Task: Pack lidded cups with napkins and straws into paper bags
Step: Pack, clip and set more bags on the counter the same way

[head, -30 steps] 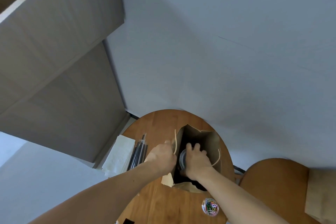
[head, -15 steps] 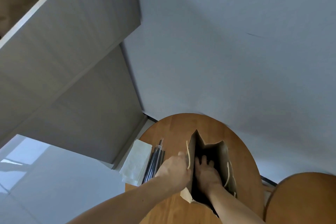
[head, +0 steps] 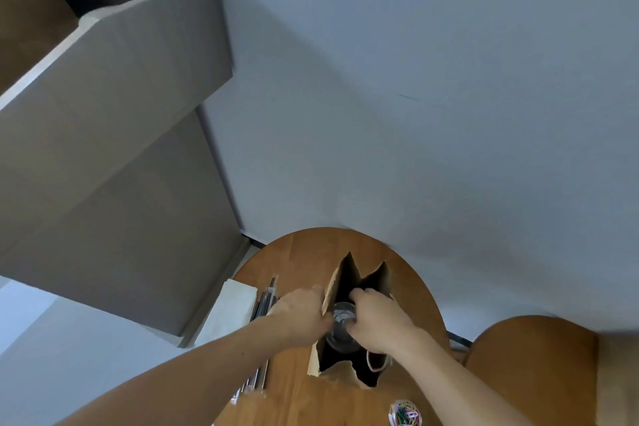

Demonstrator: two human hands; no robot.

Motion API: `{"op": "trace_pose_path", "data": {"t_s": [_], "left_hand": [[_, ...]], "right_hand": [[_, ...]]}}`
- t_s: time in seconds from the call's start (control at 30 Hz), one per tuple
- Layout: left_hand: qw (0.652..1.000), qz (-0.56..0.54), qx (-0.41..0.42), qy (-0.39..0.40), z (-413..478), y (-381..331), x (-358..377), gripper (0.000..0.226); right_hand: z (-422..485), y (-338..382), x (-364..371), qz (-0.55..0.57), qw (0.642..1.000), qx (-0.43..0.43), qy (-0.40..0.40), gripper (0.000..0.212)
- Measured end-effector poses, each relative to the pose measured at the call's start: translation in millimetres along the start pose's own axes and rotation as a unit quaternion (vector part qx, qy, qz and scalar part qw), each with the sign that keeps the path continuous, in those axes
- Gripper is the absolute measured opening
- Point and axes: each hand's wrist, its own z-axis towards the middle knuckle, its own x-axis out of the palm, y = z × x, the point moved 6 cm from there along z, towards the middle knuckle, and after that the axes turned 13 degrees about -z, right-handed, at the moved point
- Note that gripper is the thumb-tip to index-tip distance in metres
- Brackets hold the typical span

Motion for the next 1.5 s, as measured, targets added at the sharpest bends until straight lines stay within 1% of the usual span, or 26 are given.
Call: {"op": "trace_pose_path", "data": {"t_s": [0.07,0.1,0.13,0.17,0.2,0.27,0.37,0.4,0.43,0.5,0.57,0.63,0.67,0.7,0.73,0.77,0.83,0.87,0.93,0.97,1.03,1.1,1.2,1.3,1.4,1.5], "left_hand": [[0.998,-0.001,0.013,0.060,-4.6,3.2,2.8,0.036],[0.995,-0.007,0.015,0.094,-7.4,5.8,3.2,0.043],[0.992,-0.013,0.010,0.122,-10.5,9.1,2.0,0.057],[0.991,-0.011,0.004,0.136,-13.0,12.8,-1.8,0.068],[0.991,-0.003,-0.001,0.134,-15.2,17.9,-8.6,0.072],[0.995,0.020,-0.004,0.098,-19.4,28.8,-28.4,0.066],[1.000,0.013,0.003,0.028,-22.3,48.5,-63.3,0.032],[1.000,0.010,0.006,0.010,-22.7,54.5,-75.2,0.026],[1.000,0.012,0.010,-0.003,-22.0,60.0,-86.2,0.025],[1.000,0.021,0.000,-0.018,-17.2,73.0,-104.7,0.032],[0.999,0.017,-0.031,-0.035,-11.5,89.8,-120.7,0.033],[0.998,0.001,-0.047,-0.039,-5.6,108.9,-129.4,0.021],[0.998,-0.005,-0.049,-0.039,-2.1,118.7,-131.5,0.012],[0.998,-0.011,-0.054,-0.038,1.6,129.6,-132.5,0.009],[0.998,-0.013,-0.061,-0.031,5.1,141.1,-132.3,0.009],[0.997,-0.010,-0.067,-0.029,9.5,154.2,-131.0,0.020],[0.996,-0.010,-0.086,-0.030,16.5,181.3,-127.1,0.047],[0.995,-0.019,-0.093,-0.032,19.3,193.9,-124.8,0.051],[0.993,-0.039,-0.110,-0.030,24.3,216.1,-118.9,0.051],[0.991,-0.050,-0.122,-0.027,25.3,226.2,-115.5,0.050],[0.986,-0.075,-0.145,-0.029,26.7,242.9,-110.9,0.047],[0.984,-0.089,-0.149,-0.034,30.8,255.3,-106.4,0.047],[0.985,-0.091,-0.142,-0.032,38.7,266.2,-100.3,0.045],[0.985,-0.094,-0.144,-0.021,43.9,272.5,-93.0,0.042],[0.986,-0.081,-0.146,-0.013,45.8,277.9,-86.3,0.041],[0.987,-0.070,-0.145,-0.004,44.9,281.6,-81.9,0.041]], "right_hand": [[-10.6,-5.0,-36.7,0.043,0.996,0.012,-0.074,0.042],[-14.7,-6.6,-53.3,0.060,0.992,0.017,-0.111,0.038],[-17.4,-7.1,-67.8,0.079,0.986,0.020,-0.143,0.034],[-18.8,-6.1,-79.3,0.103,0.980,0.024,-0.171,0.031],[-19.0,-4.0,-88.3,0.131,0.972,0.026,-0.191,0.030],[-15.2,4.7,-98.2,0.179,0.962,0.030,-0.203,0.027],[-1.8,33.1,-96.3,0.193,0.968,0.012,-0.162,0.027],[4.1,46.3,-93.1,0.183,0.973,0.002,-0.141,0.028],[10.0,60.4,-89.5,0.171,0.978,-0.003,-0.121,0.027],[22.5,89.4,-81.2,0.154,0.985,-0.014,-0.079,0.026],[42.2,119.6,-64.6,0.101,0.994,-0.029,-0.007,0.029],[63.5,147.7,-45.1,0.050,0.997,-0.039,0.053,0.033],[73.5,158.2,-35.9,0.040,0.996,-0.032,0.070,0.030],[83.2,166.5,-26.4,0.035,0.996,-0.018,0.084,0.026],[90.8,174.0,-17.7,0.026,0.995,-0.005,0.092,0.022],[97.0,182.1,-8.1,0.013,0.995,0.000,0.100,0.023],[102.8,199.0,10.0,0.002,0.994,0.002,0.110,0.029],[103.9,205.4,19.1,0.015,0.994,0.005,0.110,0.032],[110.3,212.1,43.3,0.070,0.993,0.018,0.089,0.032],[113.2,213.6,57.6,0.072,0.993,0.018,0.089,0.026],[122.5,205.6,88.3,0.111,0.987,0.073,0.086,0.018],[131.6,200.2,117.5,0.112,0.985,0.110,0.077,0.025],[147.5,196.6,154.5,0.147,0.969,0.174,0.098,0.035],[159.8,197.2,172.9,0.182,0.955,0.214,0.092,0.035],[166.1,199.8,182.8,0.201,0.949,0.230,0.080,0.030],[170.2,196.9,187.7,0.185,0.950,0.243,0.065,0.026]]}}
